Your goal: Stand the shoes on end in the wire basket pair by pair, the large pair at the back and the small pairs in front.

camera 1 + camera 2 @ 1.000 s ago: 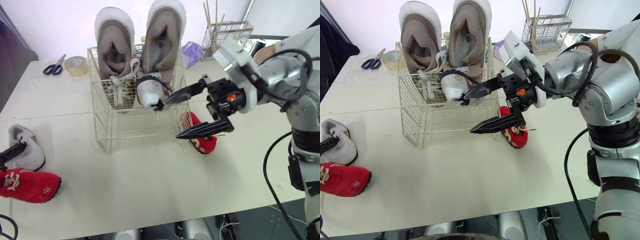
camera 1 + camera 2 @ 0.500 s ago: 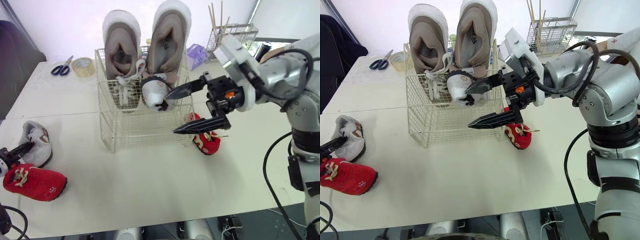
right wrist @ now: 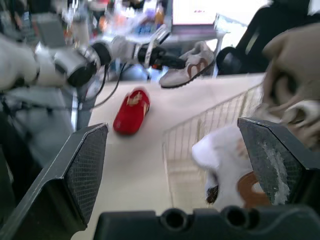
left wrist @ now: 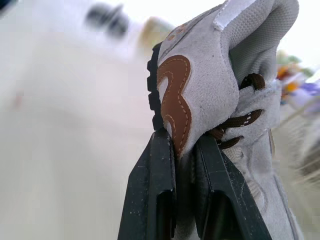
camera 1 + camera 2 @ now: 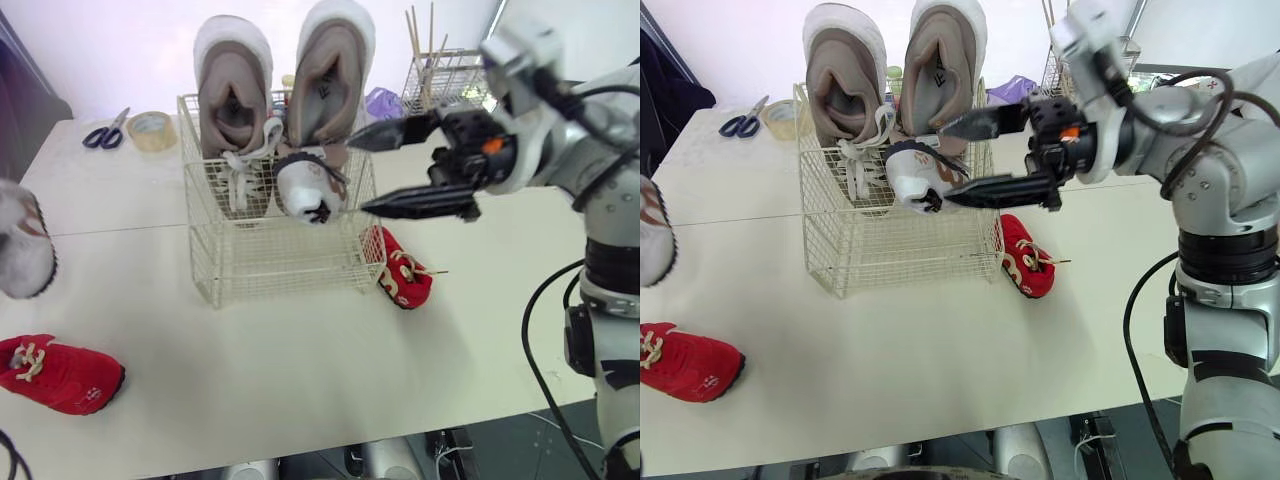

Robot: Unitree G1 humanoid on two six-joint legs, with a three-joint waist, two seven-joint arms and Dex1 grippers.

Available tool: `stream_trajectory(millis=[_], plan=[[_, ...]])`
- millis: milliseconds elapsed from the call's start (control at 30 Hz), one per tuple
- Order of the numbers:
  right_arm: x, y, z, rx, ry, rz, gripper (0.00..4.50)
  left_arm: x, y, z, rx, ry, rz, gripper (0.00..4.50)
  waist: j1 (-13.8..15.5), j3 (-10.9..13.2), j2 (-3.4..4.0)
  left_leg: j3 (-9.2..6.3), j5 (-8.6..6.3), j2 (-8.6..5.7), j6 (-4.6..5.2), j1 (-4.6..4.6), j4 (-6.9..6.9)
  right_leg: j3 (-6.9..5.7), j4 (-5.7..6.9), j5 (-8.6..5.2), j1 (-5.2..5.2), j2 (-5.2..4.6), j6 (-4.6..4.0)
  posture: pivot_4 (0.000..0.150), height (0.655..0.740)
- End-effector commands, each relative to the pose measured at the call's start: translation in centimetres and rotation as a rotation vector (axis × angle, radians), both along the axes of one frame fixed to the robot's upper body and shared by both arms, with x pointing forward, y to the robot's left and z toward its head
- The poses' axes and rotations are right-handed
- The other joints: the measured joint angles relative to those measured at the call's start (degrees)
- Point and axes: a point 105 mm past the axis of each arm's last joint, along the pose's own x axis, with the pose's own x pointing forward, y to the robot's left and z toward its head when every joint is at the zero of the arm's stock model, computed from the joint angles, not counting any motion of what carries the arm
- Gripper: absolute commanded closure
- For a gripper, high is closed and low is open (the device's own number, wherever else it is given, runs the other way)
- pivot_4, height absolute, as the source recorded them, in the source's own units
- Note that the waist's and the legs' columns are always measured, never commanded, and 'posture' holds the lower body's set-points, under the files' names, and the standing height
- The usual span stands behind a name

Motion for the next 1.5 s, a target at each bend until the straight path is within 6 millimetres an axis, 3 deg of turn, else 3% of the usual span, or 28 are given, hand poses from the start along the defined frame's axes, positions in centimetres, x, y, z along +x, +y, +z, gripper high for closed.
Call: stream_trajectory(millis=[33,167,233,367,433,600,800,933,1167,1267,1500], plan=[[-0.8,-0.9,1.6,0.054,-0.026,0.004,0.0,-2.0,-2.8,6.2,0.092,-0.179,-0.098,4.2,-0.12,0.01,0.02,0.01,0.0,-0.03,0.0,0.01,-0.02,0.0,0.0,0.0,0.0,-0.05,0.0,0.15,0.74],[-0.6,-1.3,2.3,0.113,0.009,0.008,0.0,-3.0,-6.3,10.4,0.138,-0.304,-0.192,4.2,-0.16,0.01,0.01,0.01,0.0,-0.03,0.0,0.04,-0.02,-0.01,0.0,-0.01,0.01,-0.05,-0.01,0.15,0.74],[-0.5,-1.3,2.5,0.134,0.024,0.005,0.0,-3.1,-8.1,11.6,0.153,-0.347,-0.237,4.2,-0.09,0.01,0.01,-0.01,0.0,-0.05,0.0,0.05,-0.02,-0.01,0.01,0.0,0.03,-0.02,0.0,0.15,0.74],[0.0,-0.7,2.4,0.149,0.042,-0.017,0.0,-1.8,-13.5,11.7,0.188,-0.389,-0.394,4.2,0.11,0.02,0.02,0.0,0.01,-0.1,0.0,0.06,-0.01,0.0,0.02,0.0,0.06,-0.01,0.01,0.15,0.74],[-0.2,-0.4,2.4,0.145,0.047,-0.01,0.0,-1.6,-15.0,11.9,0.167,-0.414,-0.436,4.2,0.21,0.02,0.01,-0.02,0.01,-0.15,0.0,0.07,0.01,0.0,0.04,0.01,0.09,0.01,0.02,0.15,0.74],[-0.6,0.3,2.7,0.155,0.058,0.005,0.0,-0.6,-16.6,11.6,0.124,-0.441,-0.464,4.2,-0.23,0.04,-0.01,-0.05,0.01,-0.13,0.0,0.06,0.04,0.05,0.02,0.09,0.09,0.22,0.13,0.15,0.74],[-0.9,0.7,2.1,0.123,0.099,-0.006,0.0,-0.2,-16.6,11.4,0.076,-0.462,-0.444,4.2,-0.08,0.04,-0.01,-0.09,0.01,-0.06,0.01,0.07,0.01,0.05,0.03,0.08,0.07,0.36,0.12,0.15,0.74],[-1.0,0.7,2.0,0.126,0.09,-0.008,0.0,-0.2,-18.4,11.3,0.121,-0.483,-0.462,4.2,0.16,0.04,-0.02,-0.08,0.01,-0.08,0.01,0.06,0.04,0.06,0.0,0.08,0.1,0.34,0.12,0.15,0.74],[-0.3,0.2,2.1,0.141,0.068,-0.044,0.0,0.5,-21.3,10.5,0.244,-0.559,-0.294,4.2,0.24,0.03,-0.03,-0.08,0.02,-0.14,0.0,0.05,0.1,0.12,-0.1,0.09,0.2,0.3,0.12,0.15,0.74],[0.4,-0.6,2.2,0.127,0.057,-0.079,0.0,0.4,-22.7,10.9,0.259,-0.675,-0.24,4.2,0.27,0.03,-0.02,-0.09,0.02,-0.13,0.01,0.07,0.09,0.12,-0.09,0.09,0.2,0.35,0.12,0.15,0.74],[-1.1,-1.7,0.3,-0.088,0.101,-0.069,0.0,1.8,-25.5,8.5,0.262,-0.706,-0.254,4.2,0.35,0.03,-0.02,-0.1,0.02,-0.13,0.01,0.05,0.09,0.12,-0.12,0.09,0.2,0.36,0.12,0.15,0.74]])
